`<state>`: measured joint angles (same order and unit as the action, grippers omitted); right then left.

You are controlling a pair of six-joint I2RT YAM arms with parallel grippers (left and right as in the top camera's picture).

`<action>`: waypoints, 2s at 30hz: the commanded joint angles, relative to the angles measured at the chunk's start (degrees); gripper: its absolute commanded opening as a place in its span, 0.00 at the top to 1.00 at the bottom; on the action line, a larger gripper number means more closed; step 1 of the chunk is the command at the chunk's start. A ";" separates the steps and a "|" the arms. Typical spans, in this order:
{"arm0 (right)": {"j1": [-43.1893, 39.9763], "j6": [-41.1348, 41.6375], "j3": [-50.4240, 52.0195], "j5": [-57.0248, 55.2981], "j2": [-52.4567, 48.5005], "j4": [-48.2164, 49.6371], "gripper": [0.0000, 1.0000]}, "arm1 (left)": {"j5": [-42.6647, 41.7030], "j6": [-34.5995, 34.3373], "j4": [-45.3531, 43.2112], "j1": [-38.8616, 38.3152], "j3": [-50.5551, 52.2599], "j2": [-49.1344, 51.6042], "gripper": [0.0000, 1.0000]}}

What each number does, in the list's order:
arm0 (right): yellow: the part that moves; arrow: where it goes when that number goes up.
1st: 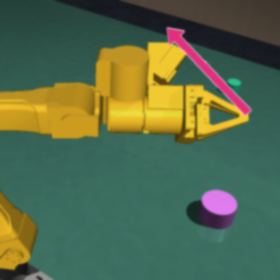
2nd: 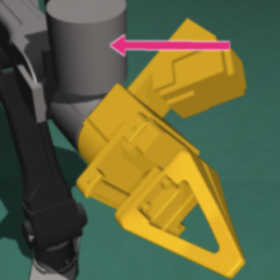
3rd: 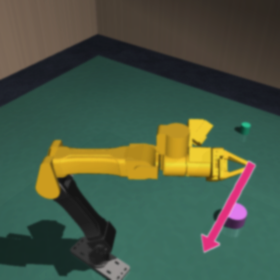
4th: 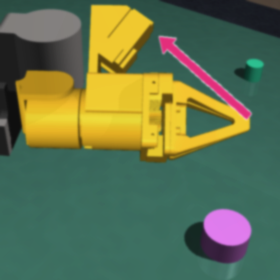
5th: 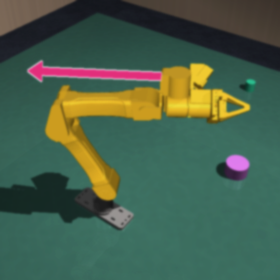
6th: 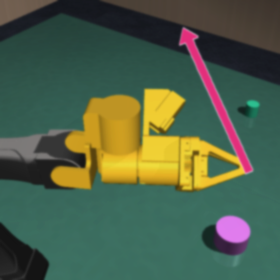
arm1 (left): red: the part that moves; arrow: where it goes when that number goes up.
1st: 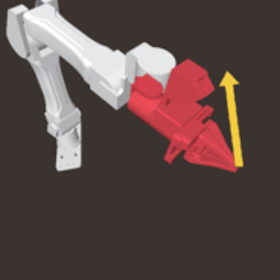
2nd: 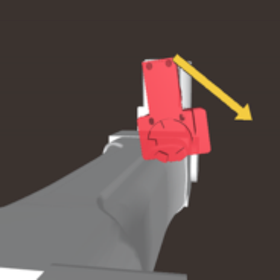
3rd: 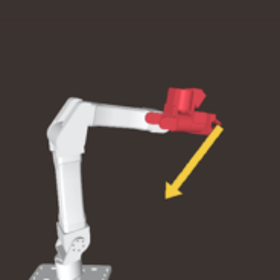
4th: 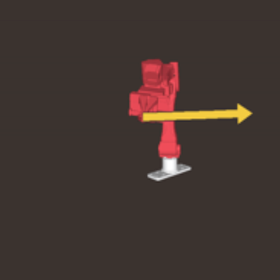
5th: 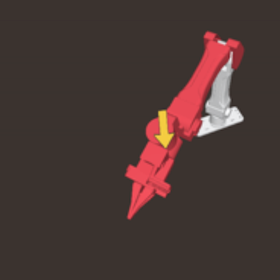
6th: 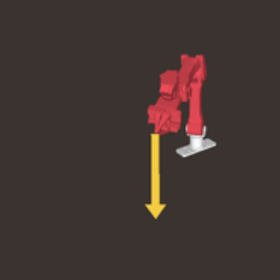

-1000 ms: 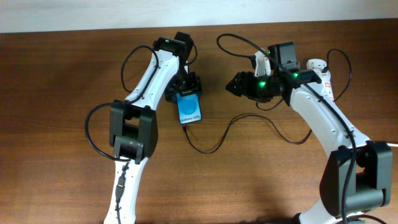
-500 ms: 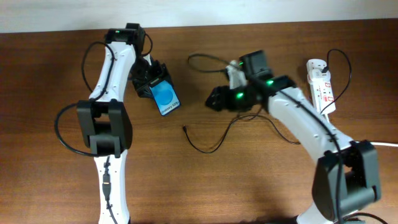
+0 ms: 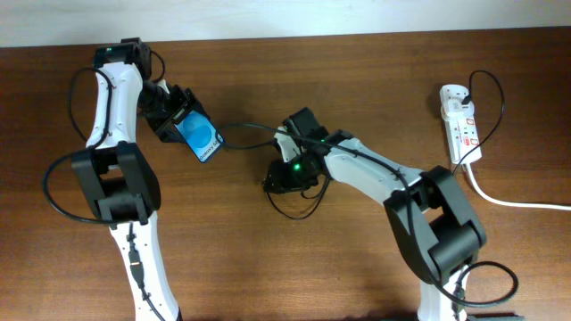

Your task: Plug charger to phone and switch on socket

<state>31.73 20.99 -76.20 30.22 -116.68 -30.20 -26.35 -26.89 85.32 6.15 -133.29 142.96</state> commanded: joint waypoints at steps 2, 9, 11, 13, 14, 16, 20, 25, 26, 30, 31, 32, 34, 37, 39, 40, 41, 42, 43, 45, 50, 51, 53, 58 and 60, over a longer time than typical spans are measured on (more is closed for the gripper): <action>0.50 0.94 0.33 1.92 -2.95 0.74 0.64 | -1.99 -0.48 0.50 -0.26 -1.51 -0.46 1.00; 0.87 3.50 0.31 2.75 -5.64 3.28 0.76 | -2.99 -0.46 0.74 -1.11 -1.51 -0.46 1.00; 0.87 3.50 0.28 2.82 -5.62 3.89 0.86 | -2.97 -0.42 0.79 -1.75 -1.51 -0.46 1.00; 0.59 2.47 -0.15 4.81 -5.25 4.09 0.96 | -3.02 0.72 0.94 -2.47 -1.49 -0.46 1.00; 0.22 0.24 -0.61 7.13 -4.79 4.09 0.96 | -2.80 1.07 1.38 -3.04 -1.51 -0.46 1.00; -0.33 -0.96 -0.70 9.70 -2.78 4.09 0.96 | -2.84 2.19 2.10 -3.85 -1.51 -0.46 1.00; -0.33 -1.73 -0.70 10.32 4.55 4.09 0.96 | -2.84 3.43 3.34 -5.57 -1.51 -0.46 1.00; -0.28 -1.68 -0.70 10.58 7.32 4.37 0.96 | -3.26 3.43 3.50 -8.31 -1.51 -0.46 1.00; -0.28 -1.64 -0.70 11.82 7.32 5.01 0.96 | -3.28 3.43 3.39 -9.05 -1.51 -0.46 1.00; -0.17 -1.46 -0.68 12.02 7.30 5.16 0.96 | -3.82 3.39 2.49 -10.99 -1.49 -0.46 1.00; -0.17 -1.44 -0.66 11.52 7.23 5.18 0.96 | -4.35 3.39 2.36 -11.19 -1.51 -0.46 1.00; -0.17 -1.42 -0.57 11.34 7.13 5.18 0.96 | -4.35 3.39 2.29 -11.26 -1.49 -0.46 1.00; -0.17 -0.98 -0.31 11.39 6.67 5.16 0.96 | -4.35 3.39 2.21 -11.28 -1.51 -0.46 1.00; -0.20 -0.81 -0.17 11.37 6.67 5.16 0.96 | -4.35 3.39 2.21 -11.26 -1.49 -0.46 1.00; -0.17 -0.81 0.02 11.37 6.67 5.14 0.96 | -4.37 3.39 2.23 -11.28 -1.49 -0.46 1.00; -0.13 -0.81 0.22 11.37 6.67 5.11 0.96 | -4.39 3.39 2.23 -11.28 -1.51 -0.46 1.00; 0.09 -0.81 0.52 11.28 6.64 5.16 0.96 | -4.39 3.39 2.25 -11.28 -1.51 -0.46 1.00; 0.28 -0.81 0.66 11.10 6.64 5.18 0.96 | -4.55 3.39 2.27 -11.28 -1.51 -0.46 1.00; 0.46 -0.81 0.68 10.88 6.64 5.16 0.96 | -4.63 3.39 2.36 -11.28 -1.51 -0.46 1.00; 0.50 -0.57 0.68 9.81 6.62 4.96 0.96 | -4.98 3.41 2.43 -11.28 -1.49 -0.46 1.00; 0.50 0.68 0.68 10.27 4.96 5.14 0.96 | -4.96 3.43 2.64 -11.28 -1.49 -0.46 1.00; 0.48 0.68 0.68 10.23 4.96 5.16 0.96 | -4.96 3.43 2.67 -11.28 -1.49 -0.46 1.00; 0.44 0.68 0.68 10.05 4.79 5.09 0.96 | -4.96 3.43 2.67 -11.28 -1.51 -0.46 1.00; 0.07 0.70 0.68 9.60 4.15 5.09 0.96 | -4.96 4.70 3.21 -11.28 -1.51 -0.46 1.00; -0.66 0.70 0.70 9.64 3.78 5.35 0.96 | -4.96 4.70 3.32 -11.28 -1.49 -0.46 1.00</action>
<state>31.68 21.30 -76.05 40.32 -111.83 -25.19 -29.63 -23.42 88.31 -5.34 -133.32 142.96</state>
